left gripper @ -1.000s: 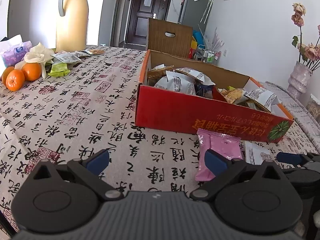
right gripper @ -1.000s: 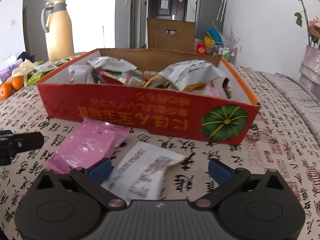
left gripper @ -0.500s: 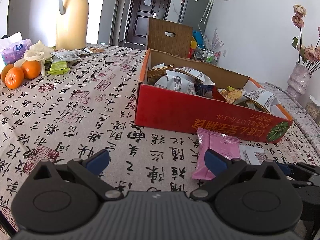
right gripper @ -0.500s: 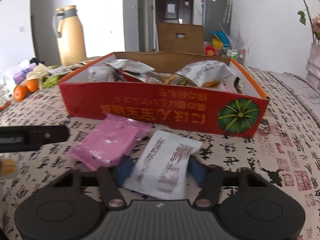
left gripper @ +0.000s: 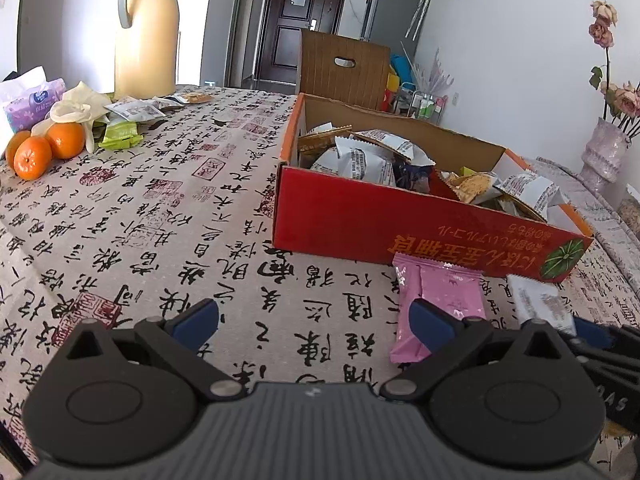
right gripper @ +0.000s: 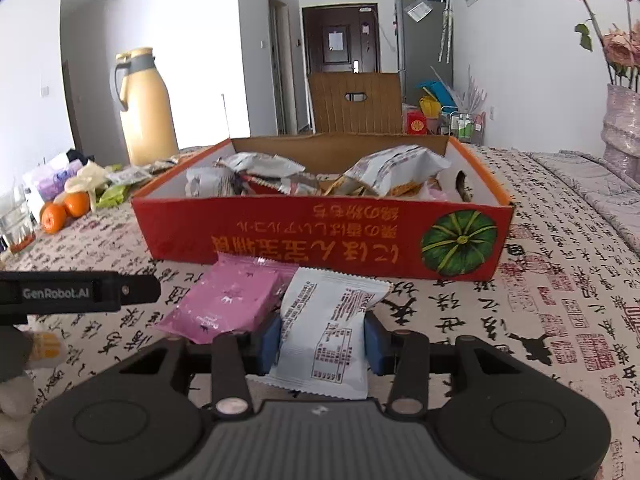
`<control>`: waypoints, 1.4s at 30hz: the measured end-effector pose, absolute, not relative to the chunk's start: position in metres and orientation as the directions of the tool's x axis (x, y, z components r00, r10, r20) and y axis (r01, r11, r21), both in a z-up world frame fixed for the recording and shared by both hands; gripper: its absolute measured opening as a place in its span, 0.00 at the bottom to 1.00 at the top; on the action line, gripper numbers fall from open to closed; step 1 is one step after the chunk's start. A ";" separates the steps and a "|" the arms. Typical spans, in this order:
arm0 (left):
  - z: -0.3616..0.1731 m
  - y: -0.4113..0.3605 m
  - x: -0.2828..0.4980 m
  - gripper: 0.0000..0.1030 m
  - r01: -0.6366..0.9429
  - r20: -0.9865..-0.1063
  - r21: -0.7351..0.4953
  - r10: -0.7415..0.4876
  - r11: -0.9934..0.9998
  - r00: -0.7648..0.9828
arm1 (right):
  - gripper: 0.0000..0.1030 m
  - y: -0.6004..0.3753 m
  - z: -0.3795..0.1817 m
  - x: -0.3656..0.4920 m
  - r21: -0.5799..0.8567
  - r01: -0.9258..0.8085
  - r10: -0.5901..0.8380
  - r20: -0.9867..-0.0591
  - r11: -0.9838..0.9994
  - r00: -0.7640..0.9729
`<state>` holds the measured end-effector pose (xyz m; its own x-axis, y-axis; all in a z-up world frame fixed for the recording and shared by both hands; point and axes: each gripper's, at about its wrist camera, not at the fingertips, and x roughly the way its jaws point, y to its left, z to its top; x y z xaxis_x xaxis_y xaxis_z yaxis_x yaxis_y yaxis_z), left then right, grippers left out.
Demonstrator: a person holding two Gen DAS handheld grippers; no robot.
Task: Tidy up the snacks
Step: 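Close the right tool on the last white packet, then grasp the pink packet with the left tool while the right tool lifts the white packet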
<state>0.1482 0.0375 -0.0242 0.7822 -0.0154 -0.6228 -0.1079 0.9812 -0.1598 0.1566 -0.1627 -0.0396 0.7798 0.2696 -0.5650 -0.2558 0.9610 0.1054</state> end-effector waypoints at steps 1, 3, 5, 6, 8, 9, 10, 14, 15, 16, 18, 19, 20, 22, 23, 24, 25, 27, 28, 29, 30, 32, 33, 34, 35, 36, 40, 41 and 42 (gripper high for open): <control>-0.023 0.036 0.148 1.00 -0.105 -0.623 -0.154 -0.014 0.982 0.782 | 0.41 -0.166 -0.038 0.156 0.110 -0.251 0.268 -0.559 0.962 0.784; -0.018 0.031 0.147 1.00 -0.097 -0.620 -0.139 -0.010 0.986 0.785 | 0.41 -0.175 -0.036 0.155 0.120 -0.235 0.262 -0.548 0.964 0.794; -0.012 0.024 0.146 1.00 -0.086 -0.614 -0.128 -0.011 0.988 0.789 | 0.41 -0.185 -0.035 0.154 0.130 -0.218 0.253 -0.540 0.967 0.803; -0.009 0.020 0.146 1.00 -0.082 -0.612 -0.125 -0.012 0.989 0.791 | 0.41 -0.190 -0.035 0.154 0.135 -0.207 0.247 -0.535 0.969 0.808; -0.005 0.011 0.148 1.00 -0.065 -0.609 -0.119 -0.021 0.991 0.793 | 0.41 -0.202 -0.035 0.153 0.146 -0.186 0.235 -0.527 0.972 0.816; -0.003 0.006 0.148 1.00 -0.058 -0.607 -0.111 -0.021 0.992 0.794 | 0.41 -0.207 -0.035 0.153 0.150 -0.177 0.230 -0.524 0.973 0.820; -0.002 0.000 0.150 1.00 -0.051 -0.607 -0.101 -0.021 0.994 0.795 | 0.41 -0.211 -0.035 0.153 0.153 -0.168 0.224 -0.521 0.974 0.824; -0.001 -0.021 0.157 1.00 -0.030 -0.621 -0.080 -0.026 0.996 0.783 | 0.41 -0.232 -0.035 0.152 0.167 -0.133 0.201 -0.509 0.977 0.837; -0.001 -0.025 0.160 1.00 -0.028 -0.627 -0.076 -0.026 0.997 0.779 | 0.41 -0.236 -0.035 0.153 0.170 -0.126 0.197 -0.507 0.977 0.839; -0.002 -0.030 0.162 1.00 -0.028 -0.633 -0.070 -0.023 0.997 0.774 | 0.41 -0.239 -0.035 0.153 0.172 -0.120 0.192 -0.504 0.978 0.842; -0.006 -0.038 0.168 1.00 -0.031 -0.648 -0.061 -0.016 0.998 0.761 | 0.41 -0.246 -0.035 0.153 0.176 -0.109 0.184 -0.499 0.978 0.847; -0.007 -0.042 0.171 1.00 -0.032 -0.657 -0.059 -0.014 0.998 0.754 | 0.41 -0.250 -0.035 0.154 0.178 -0.104 0.181 -0.496 0.978 0.849; -0.010 -0.045 0.174 1.00 -0.035 -0.666 -0.056 -0.012 0.998 0.746 | 0.41 -0.252 -0.035 0.154 0.179 -0.100 0.178 -0.494 0.979 0.851; -0.014 -0.051 0.179 1.00 -0.031 -0.679 -0.044 -0.007 0.999 0.734 | 0.41 -0.257 -0.036 0.155 0.183 -0.093 0.173 -0.491 0.979 0.854; -0.017 -0.054 0.181 1.00 -0.030 -0.686 -0.037 -0.003 0.999 0.728 | 0.41 -0.259 -0.036 0.155 0.185 -0.090 0.172 -0.491 0.978 0.854; -0.020 -0.056 0.183 1.00 -0.031 -0.692 -0.032 0.000 0.999 0.722 | 0.41 -0.260 -0.036 0.156 0.188 -0.088 0.171 -0.490 0.978 0.855; -0.022 -0.058 0.185 1.00 -0.032 -0.697 -0.027 0.004 0.999 0.717 | 0.41 -0.262 -0.037 0.158 0.191 -0.085 0.170 -0.491 0.978 0.855; -0.027 -0.059 0.188 1.00 -0.040 -0.708 -0.017 0.016 0.999 0.706 | 0.41 -0.264 -0.038 0.159 0.197 -0.084 0.173 -0.490 0.977 0.854; -0.029 -0.059 0.189 1.00 -0.044 -0.712 -0.015 0.020 0.999 0.702 | 0.41 -0.265 -0.039 0.160 0.201 -0.085 0.175 -0.490 0.976 0.854; -0.031 -0.059 0.190 1.00 -0.047 -0.715 -0.012 0.025 0.999 0.699 | 0.41 -0.265 -0.039 0.160 0.204 -0.087 0.179 -0.490 0.975 0.853; -0.032 -0.059 0.190 1.00 -0.052 -0.717 -0.009 0.030 0.999 0.696 | 0.41 -0.265 -0.040 0.160 0.206 -0.089 0.181 -0.490 0.975 0.853; -0.034 -0.059 0.192 1.00 -0.055 -0.721 -0.006 0.033 0.998 0.693 | 0.41 -0.265 -0.041 0.161 0.210 -0.092 0.187 -0.491 0.973 0.851; -0.034 -0.059 0.193 1.00 -0.054 -0.723 -0.004 0.034 0.999 0.690 | 0.41 -0.266 -0.042 0.162 0.212 -0.093 0.189 -0.492 0.973 0.850; -0.035 -0.059 0.194 1.00 -0.051 -0.725 -0.003 0.033 0.999 0.688 | 0.41 -0.266 -0.043 0.163 0.214 -0.094 0.191 -0.492 0.972 0.850; -0.037 -0.060 0.194 1.00 -0.048 -0.728 -0.001 0.032 0.999 0.685 | 0.41 -0.266 -0.043 0.163 0.216 -0.095 0.193 -0.491 0.972 0.849; -0.038 -0.061 0.195 1.00 -0.044 -0.731 0.002 0.032 0.999 0.682 | 0.41 -0.266 -0.044 0.163 0.217 -0.096 0.194 -0.491 0.971 0.849; -0.039 -0.063 0.195 0.99 -0.041 -0.730 0.016 0.040 0.999 0.682 | 0.41 -0.267 -0.045 0.164 0.221 -0.099 0.198 -0.492 0.970 0.848; -0.039 -0.063 0.195 0.96 -0.043 -0.729 0.015 0.040 0.999 0.683 | 0.41 -0.266 -0.046 0.164 0.221 -0.100 0.199 -0.492 0.970 0.848; -0.038 -0.063 0.194 0.93 -0.041 -0.728 0.010 0.036 0.999 0.685 | 0.41 -0.266 -0.046 0.164 0.220 -0.101 0.199 -0.492 0.970 0.847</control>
